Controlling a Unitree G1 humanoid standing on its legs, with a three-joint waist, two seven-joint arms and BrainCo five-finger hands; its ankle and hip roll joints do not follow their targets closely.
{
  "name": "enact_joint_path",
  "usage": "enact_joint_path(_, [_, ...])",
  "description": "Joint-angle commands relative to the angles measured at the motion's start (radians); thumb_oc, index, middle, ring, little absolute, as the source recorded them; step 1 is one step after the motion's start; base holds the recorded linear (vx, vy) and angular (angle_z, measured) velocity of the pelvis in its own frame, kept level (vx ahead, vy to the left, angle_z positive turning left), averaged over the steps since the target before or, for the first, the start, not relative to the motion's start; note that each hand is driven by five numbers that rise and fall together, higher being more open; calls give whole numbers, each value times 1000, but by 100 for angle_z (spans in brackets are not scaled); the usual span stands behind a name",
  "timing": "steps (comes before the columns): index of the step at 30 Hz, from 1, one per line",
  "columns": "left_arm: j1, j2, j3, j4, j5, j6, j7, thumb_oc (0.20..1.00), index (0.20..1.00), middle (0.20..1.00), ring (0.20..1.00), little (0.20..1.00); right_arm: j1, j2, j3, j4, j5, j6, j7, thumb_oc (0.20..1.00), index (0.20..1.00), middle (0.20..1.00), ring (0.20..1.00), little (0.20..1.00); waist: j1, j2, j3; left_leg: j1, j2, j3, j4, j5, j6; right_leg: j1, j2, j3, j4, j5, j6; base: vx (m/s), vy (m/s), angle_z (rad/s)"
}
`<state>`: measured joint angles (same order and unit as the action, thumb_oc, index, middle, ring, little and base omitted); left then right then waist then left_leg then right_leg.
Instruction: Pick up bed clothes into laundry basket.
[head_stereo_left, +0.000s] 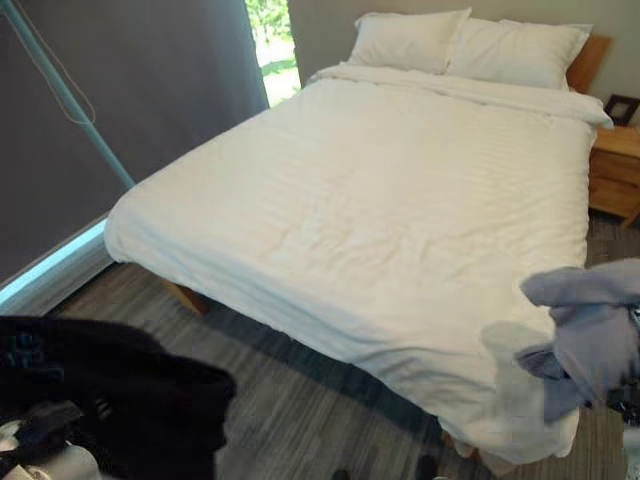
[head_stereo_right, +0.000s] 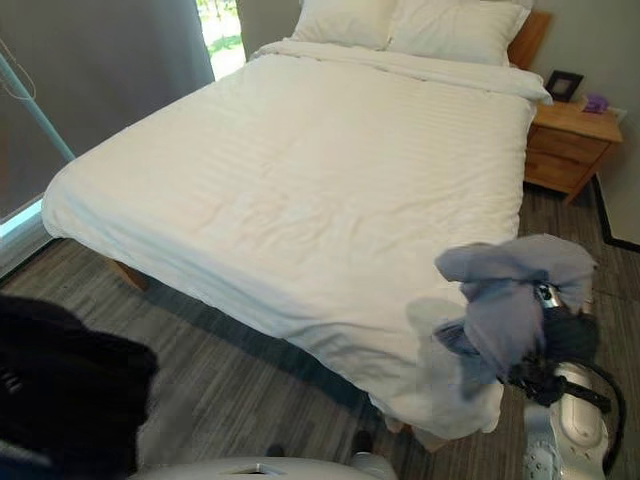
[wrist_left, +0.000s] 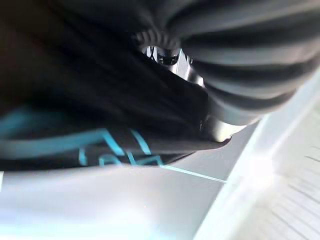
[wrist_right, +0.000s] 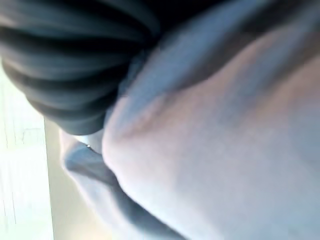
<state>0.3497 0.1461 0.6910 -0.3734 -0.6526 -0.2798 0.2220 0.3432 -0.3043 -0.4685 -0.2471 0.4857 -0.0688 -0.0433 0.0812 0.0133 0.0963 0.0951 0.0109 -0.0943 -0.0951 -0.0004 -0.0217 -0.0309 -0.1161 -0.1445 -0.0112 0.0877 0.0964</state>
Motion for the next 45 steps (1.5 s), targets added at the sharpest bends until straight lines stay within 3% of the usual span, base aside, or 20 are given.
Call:
enact_joint_path(1, [-52,76,-98,-54,-2,-27,-67,200,200,200,200,200,-110,-12,82,-100,-32,-64,28,200,200,200,200,200,-8,-47,8,-28,-62,-49,8,-10,7,94,-66,-20,-18,-41,37,-49,-1,11])
enact_joint_path(4, [-63,69,-191,-41,-24,-6,-104,200,200,200,200,200,-111,-13,121,-84,-51,-71,28,200,200,200,200,200,-15,-48,14,-35,-64,-61,8,-4,8,90,-68,-20,-12,-42,36,-40,2,14])
enact_joint_path(5, [-75,63,-292,-13,-46,25,-147,200,200,200,200,200,-99,0,179,-61,-48,-61,41,200,200,200,200,200,-24,-50,24,-42,-64,-67,8,1,8,82,-68,-14,-6,-42,34,-57,0,23])
enact_joint_path(6, [-75,64,-292,-11,-46,24,-147,200,200,200,200,200,-99,0,179,-60,-48,-62,42,200,200,200,200,200,-24,-50,24,-42,-64,-68,8,1,8,82,-68,-15,-6,-43,34,-37,-3,24])
enact_joint_path(7, [-74,55,-388,24,-63,54,-180,200,200,200,200,200,-83,31,252,-19,-9,-51,63,200,200,200,200,200,-31,-50,32,-40,-62,-67,8,-6,10,84,-65,-9,-5,-50,33,4,-4,10])
enact_joint_path(14, [-47,43,-553,144,-99,108,-262,200,200,200,200,200,-42,59,414,84,14,-20,133,200,200,200,200,200,-36,-58,56,-38,-61,-26,8,-7,24,58,-62,17,2,-33,41,-34,5,-12])
enact_joint_path(21, [-37,48,-556,155,-106,93,-265,200,200,200,200,200,-23,55,408,77,16,-36,140,200,200,200,200,200,-41,-59,50,-35,-61,-18,8,-10,25,57,-65,22,1,-32,46,-2,7,-9])
enact_joint_path(22, [-84,121,-544,213,191,91,-116,200,200,200,200,200,-241,-97,449,206,17,-41,113,200,200,200,200,200,-40,-76,16,-8,49,163,26,-13,-33,139,-68,-115,-35,-63,42,0,0,0])
enact_joint_path(30, [-116,129,-542,242,176,88,-97,200,200,200,200,200,-230,-88,454,208,10,-42,110,200,200,200,200,200,-48,-81,18,-3,60,162,22,-10,-39,131,-61,-106,-16,-72,38,-3,-15,-7])
enact_joint_path(34, [-165,152,-571,262,190,85,-92,200,200,200,200,200,-223,-92,436,199,3,-50,101,200,200,200,200,200,-69,-80,28,-3,74,168,36,-15,-42,102,-50,-63,24,-87,31,4,-57,0])
enact_joint_path(36, [-208,167,-591,273,187,83,-92,200,200,200,200,200,-220,-102,438,202,1,-55,104,200,200,200,200,200,-94,-91,47,-13,93,182,128,-47,-46,85,-34,-13,40,-95,17,-8,-129,-25])
enact_joint_path(38, [-236,172,-586,254,168,65,-81,200,200,200,200,200,-232,-116,446,214,-3,-58,101,200,200,200,200,200,-89,-101,68,-27,78,81,213,-94,-59,62,-11,63,57,-98,6,-27,-59,-65])
enact_joint_path(39, [-237,172,-586,255,168,65,-81,200,200,200,200,200,-233,-116,446,214,-3,-58,101,200,200,200,200,200,-89,-102,67,-31,76,82,213,-91,-59,58,-13,64,56,-95,6,-29,17,-76])
enact_joint_path(40, [-249,168,-588,245,161,55,-76,200,200,200,200,200,-239,-123,445,224,2,-63,96,200,200,200,200,200,-87,-105,69,-36,64,19,213,-94,-63,44,-5,103,56,-84,7,-35,30,-77])
enact_joint_path(42, [-277,167,-571,218,167,35,-51,200,200,200,200,200,-262,-122,424,232,26,-79,78,200,200,200,200,200,-87,-114,62,-44,6,-223,202,-111,-54,-5,24,257,37,-30,28,12,87,-143])
enact_joint_path(44, [-278,179,-549,200,178,21,-52,200,200,200,200,200,-256,-125,409,233,31,-82,84,200,200,200,200,200,-95,-105,57,-27,-36,-292,194,-142,-28,-30,53,335,36,-13,35,10,149,-250])
enact_joint_path(45, [-285,186,-541,187,178,19,-54,200,200,200,200,200,-248,-122,388,225,32,-82,79,200,200,200,200,200,-107,-107,54,-16,-40,-267,171,-139,-24,-49,61,372,28,9,45,-113,243,-228])
